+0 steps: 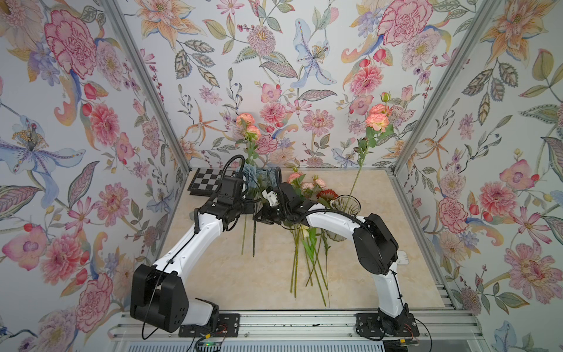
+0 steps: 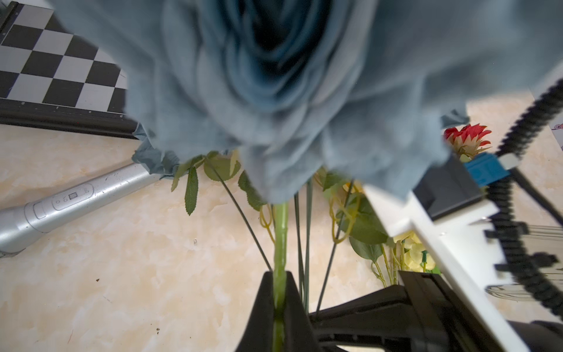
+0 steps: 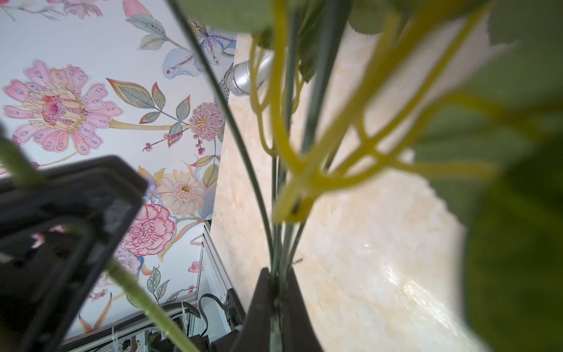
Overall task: Place the pink flowers into the vase
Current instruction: Pick up the flower at the center of the board, then place the flower at the center of the board.
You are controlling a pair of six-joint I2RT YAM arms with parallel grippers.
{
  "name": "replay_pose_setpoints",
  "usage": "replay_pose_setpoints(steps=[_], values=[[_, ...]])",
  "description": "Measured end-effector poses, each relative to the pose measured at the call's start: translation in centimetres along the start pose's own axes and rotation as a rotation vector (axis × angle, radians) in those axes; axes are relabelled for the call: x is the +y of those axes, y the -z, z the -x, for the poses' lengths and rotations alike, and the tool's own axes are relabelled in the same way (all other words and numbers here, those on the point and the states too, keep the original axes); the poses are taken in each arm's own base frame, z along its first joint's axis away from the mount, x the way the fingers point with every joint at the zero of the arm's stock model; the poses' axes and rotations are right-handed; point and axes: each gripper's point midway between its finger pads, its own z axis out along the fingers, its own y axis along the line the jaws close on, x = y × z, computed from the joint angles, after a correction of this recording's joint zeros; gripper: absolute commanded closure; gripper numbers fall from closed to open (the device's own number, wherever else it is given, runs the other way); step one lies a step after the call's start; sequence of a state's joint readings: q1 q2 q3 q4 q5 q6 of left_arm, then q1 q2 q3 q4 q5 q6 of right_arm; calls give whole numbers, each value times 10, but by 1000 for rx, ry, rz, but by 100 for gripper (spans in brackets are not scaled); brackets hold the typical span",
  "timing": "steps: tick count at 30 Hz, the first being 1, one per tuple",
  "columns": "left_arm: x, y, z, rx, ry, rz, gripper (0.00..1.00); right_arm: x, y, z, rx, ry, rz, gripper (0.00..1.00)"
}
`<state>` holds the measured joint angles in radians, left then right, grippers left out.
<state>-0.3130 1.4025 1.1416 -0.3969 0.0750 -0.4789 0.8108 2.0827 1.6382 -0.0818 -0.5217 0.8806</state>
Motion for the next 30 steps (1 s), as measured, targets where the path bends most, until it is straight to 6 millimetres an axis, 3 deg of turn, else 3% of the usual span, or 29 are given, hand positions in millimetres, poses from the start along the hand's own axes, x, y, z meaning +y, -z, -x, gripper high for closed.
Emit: replay_pose_setpoints(steps=[7, 13, 22, 26, 30], values=[[5, -2, 5, -24, 10, 4, 100, 29, 45, 26, -89, 28, 55, 100], [5, -11, 9, -39, 12, 4, 100, 35, 69, 33, -127, 28, 66, 100], [28, -12, 16, -57, 46, 53, 100, 9, 71, 25, -110, -10, 26, 100], [45, -9, 22, -70, 65, 97, 100, 4, 73, 23, -103, -22, 17, 100], [49, -4, 38, -103, 68, 104, 100, 7, 78, 22, -97, -24, 23, 100]])
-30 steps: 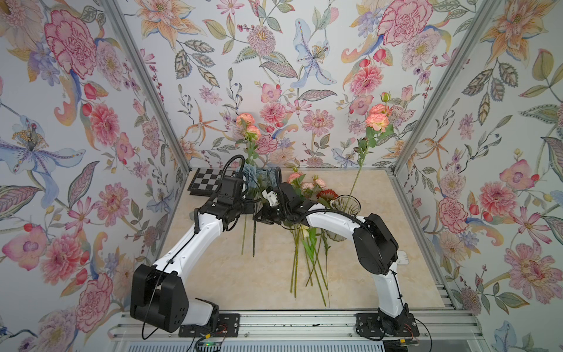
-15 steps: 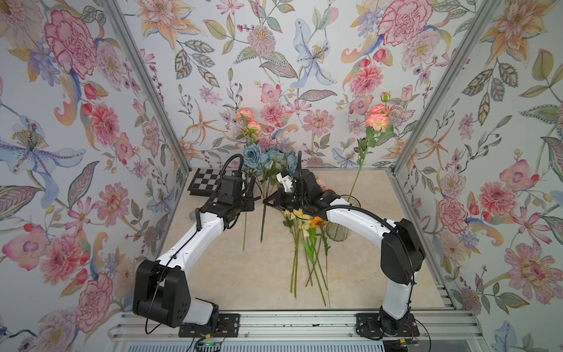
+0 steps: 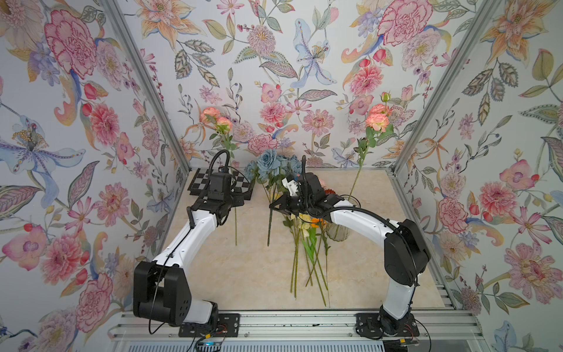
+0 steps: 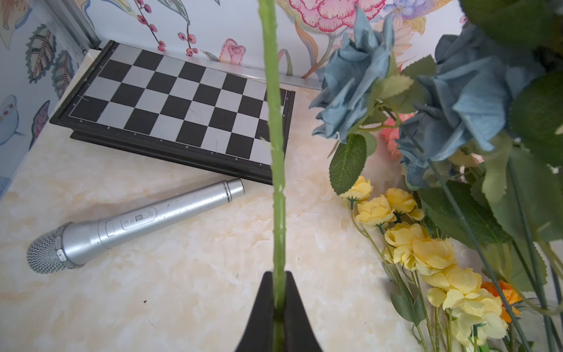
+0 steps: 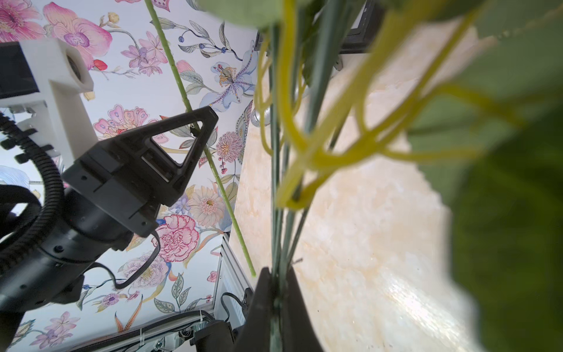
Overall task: Place the pink flowers into the vase
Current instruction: Place the flower at the center of the board.
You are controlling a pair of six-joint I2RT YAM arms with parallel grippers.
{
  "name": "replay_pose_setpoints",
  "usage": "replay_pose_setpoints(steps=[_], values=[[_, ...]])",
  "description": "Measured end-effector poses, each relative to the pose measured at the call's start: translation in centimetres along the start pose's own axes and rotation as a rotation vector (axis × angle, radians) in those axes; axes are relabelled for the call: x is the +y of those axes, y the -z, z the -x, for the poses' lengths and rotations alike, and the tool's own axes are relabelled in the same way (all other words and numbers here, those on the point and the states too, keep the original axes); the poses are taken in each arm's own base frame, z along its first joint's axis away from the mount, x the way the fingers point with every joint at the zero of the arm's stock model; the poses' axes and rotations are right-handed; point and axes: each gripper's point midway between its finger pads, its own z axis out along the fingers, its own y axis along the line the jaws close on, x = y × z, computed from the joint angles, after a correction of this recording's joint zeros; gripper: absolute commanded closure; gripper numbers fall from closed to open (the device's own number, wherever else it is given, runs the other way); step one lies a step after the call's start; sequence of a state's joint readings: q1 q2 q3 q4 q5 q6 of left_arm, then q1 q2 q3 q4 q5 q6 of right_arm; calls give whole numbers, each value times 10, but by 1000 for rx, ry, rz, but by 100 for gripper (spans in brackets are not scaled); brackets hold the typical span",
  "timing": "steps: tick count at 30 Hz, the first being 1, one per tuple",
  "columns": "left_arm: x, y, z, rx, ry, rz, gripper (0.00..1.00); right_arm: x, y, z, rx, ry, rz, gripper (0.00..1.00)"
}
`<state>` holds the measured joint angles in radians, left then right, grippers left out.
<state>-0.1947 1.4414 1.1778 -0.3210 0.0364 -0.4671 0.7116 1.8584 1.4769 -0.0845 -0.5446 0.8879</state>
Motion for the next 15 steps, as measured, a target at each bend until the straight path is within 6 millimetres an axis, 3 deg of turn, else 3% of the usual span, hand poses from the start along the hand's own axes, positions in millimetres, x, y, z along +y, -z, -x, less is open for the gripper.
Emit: replay_pose_setpoints(steps=[7, 15], values=[[-12, 10, 39, -78, -14, -31, 100, -2, -10, -11, 36, 8, 1, 100], [-26, 35, 80, -157, -41, -71, 100, -27, -64, -46, 146, 18, -36, 100]])
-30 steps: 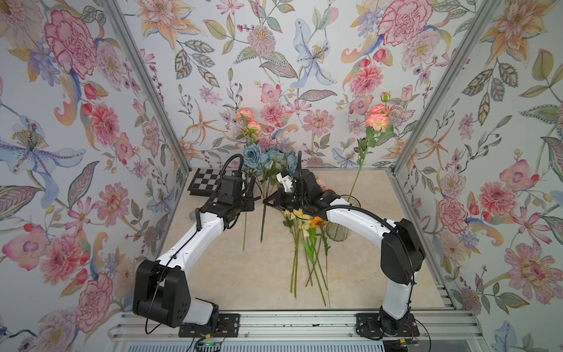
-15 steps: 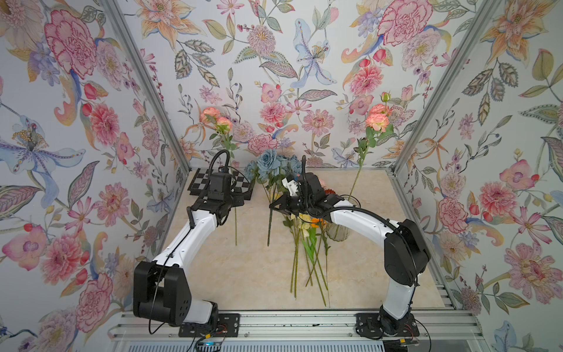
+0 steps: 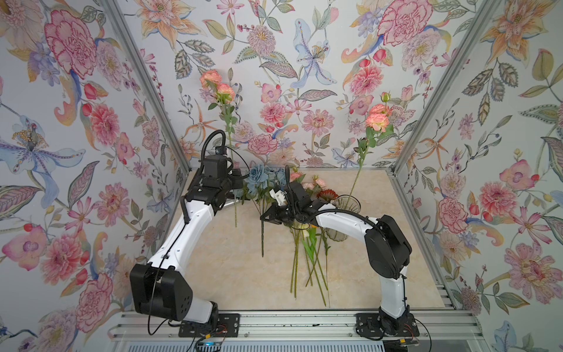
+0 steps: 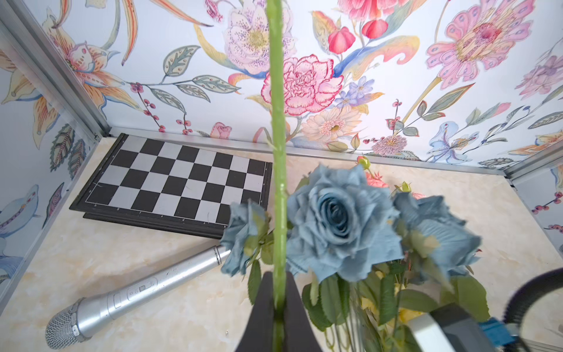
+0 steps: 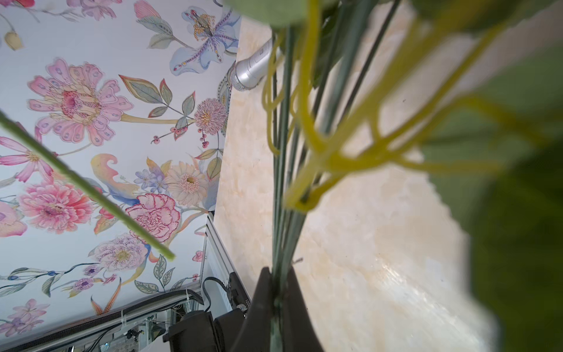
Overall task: Place the pink flowers into the vase
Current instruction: Place the flower at the center of the board.
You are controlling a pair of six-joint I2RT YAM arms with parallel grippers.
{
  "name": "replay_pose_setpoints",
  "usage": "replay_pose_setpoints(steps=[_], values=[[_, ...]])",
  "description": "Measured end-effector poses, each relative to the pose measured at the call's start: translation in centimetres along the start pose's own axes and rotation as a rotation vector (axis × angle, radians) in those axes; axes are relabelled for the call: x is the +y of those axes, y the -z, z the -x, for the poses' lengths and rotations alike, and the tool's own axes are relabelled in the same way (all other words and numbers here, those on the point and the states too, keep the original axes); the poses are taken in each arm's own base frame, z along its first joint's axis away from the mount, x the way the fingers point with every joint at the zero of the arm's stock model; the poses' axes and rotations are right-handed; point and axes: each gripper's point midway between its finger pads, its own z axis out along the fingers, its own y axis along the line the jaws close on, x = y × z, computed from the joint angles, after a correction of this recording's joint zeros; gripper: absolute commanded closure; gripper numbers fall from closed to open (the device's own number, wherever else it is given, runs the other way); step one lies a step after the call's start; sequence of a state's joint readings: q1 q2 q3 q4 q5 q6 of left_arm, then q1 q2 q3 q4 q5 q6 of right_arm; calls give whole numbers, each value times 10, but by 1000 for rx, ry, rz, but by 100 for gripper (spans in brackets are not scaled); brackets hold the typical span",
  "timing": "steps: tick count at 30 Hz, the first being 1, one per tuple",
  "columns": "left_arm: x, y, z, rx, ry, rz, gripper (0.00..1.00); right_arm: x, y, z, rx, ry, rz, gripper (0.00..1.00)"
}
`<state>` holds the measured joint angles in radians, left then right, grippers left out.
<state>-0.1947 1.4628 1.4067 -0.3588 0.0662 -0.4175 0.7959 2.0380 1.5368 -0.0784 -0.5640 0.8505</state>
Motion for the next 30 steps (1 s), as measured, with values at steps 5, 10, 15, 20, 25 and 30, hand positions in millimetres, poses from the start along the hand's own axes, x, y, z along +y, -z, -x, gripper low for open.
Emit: replay_pose_setpoints(steps=[5, 10, 15, 20, 25, 30], values=[[-2, 4, -1, 18, -22, -12, 100, -15, -25, -8, 34, -5, -11, 100], [-4, 8, -8, 49, -38, -22, 100, -23, -44, -11, 43, 1, -5, 96], [-5, 16, -5, 42, -49, -28, 100, -25, -49, -15, 53, -1, -5, 77], [-5, 17, -4, 39, -69, -28, 100, -24, -50, -16, 53, -1, -5, 62], [-5, 17, -5, 40, -75, -32, 100, -30, -50, -20, 68, -13, -28, 49], [-10, 17, 0, 23, -79, -60, 100, -38, -45, -28, 94, -34, -70, 40]])
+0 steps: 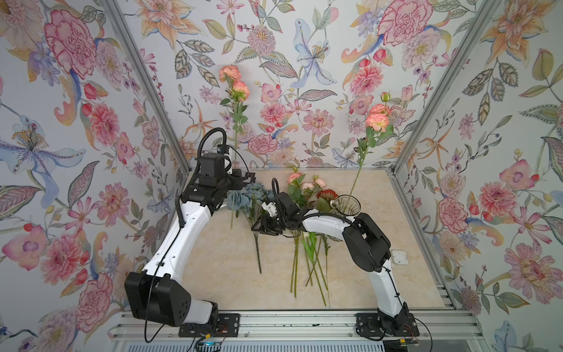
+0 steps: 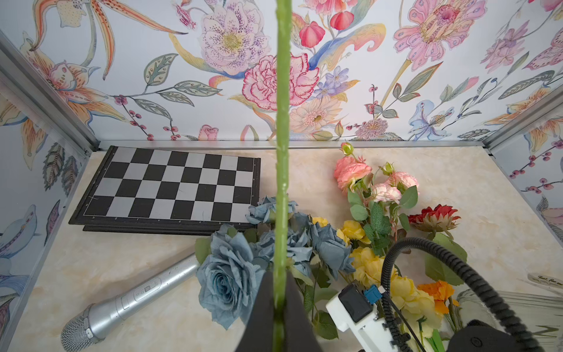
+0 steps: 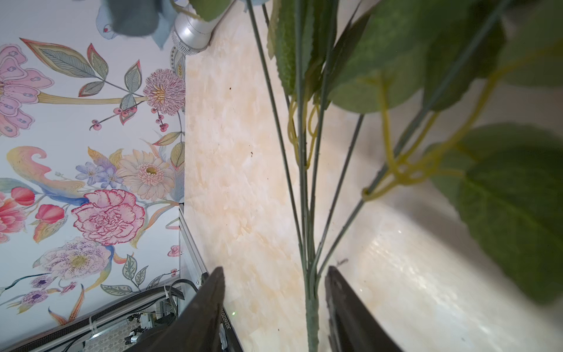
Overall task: Place the pink flowers into the vase
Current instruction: Place the flower at the center of the board.
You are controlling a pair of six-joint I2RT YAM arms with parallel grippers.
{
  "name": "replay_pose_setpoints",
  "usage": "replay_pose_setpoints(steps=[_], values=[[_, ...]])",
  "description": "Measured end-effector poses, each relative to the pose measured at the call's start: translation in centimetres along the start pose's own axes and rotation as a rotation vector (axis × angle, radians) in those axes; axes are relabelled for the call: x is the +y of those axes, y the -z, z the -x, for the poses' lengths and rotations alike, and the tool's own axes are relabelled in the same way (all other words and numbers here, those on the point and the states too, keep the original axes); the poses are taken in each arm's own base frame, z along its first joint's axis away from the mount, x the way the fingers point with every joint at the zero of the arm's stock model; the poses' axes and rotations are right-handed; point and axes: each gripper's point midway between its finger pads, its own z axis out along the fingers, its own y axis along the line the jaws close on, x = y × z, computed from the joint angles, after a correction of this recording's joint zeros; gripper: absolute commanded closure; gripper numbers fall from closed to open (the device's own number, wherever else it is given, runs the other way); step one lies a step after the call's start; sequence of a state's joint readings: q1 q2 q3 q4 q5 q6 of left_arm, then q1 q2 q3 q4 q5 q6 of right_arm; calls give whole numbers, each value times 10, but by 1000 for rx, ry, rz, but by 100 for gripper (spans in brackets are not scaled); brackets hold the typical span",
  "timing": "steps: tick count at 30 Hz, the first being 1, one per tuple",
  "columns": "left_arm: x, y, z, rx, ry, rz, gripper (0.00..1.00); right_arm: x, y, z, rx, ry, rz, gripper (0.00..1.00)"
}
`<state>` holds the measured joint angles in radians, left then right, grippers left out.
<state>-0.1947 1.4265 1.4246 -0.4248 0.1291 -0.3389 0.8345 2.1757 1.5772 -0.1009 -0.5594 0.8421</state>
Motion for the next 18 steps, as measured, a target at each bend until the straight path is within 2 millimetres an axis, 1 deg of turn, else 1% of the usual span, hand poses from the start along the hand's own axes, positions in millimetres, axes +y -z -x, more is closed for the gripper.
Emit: replay_pose_setpoints(steps=[2, 4, 7, 9, 10, 13, 15, 18], values=[[-2, -1, 3, -10, 0, -14, 100, 0, 7, -4, 6, -5, -16, 39], [-6, -1, 7, -29, -1, -31, 100, 4, 18, -6, 1, -1, -24, 39], [-13, -2, 16, -68, -3, -71, 100, 23, 43, -1, -30, 31, -11, 39], [-18, -3, 20, -92, 2, -103, 100, 39, 65, 8, -73, 63, 8, 40], [-21, -4, 22, -102, 6, -119, 100, 47, 76, 14, -94, 77, 14, 40], [-29, -8, 24, -124, 18, -168, 100, 73, 117, 41, -194, 132, 41, 40], [-35, -11, 26, -139, 27, -207, 100, 92, 151, 65, -284, 177, 65, 40], [-43, -14, 26, -162, 42, -265, 100, 116, 197, 94, -400, 243, 93, 40]])
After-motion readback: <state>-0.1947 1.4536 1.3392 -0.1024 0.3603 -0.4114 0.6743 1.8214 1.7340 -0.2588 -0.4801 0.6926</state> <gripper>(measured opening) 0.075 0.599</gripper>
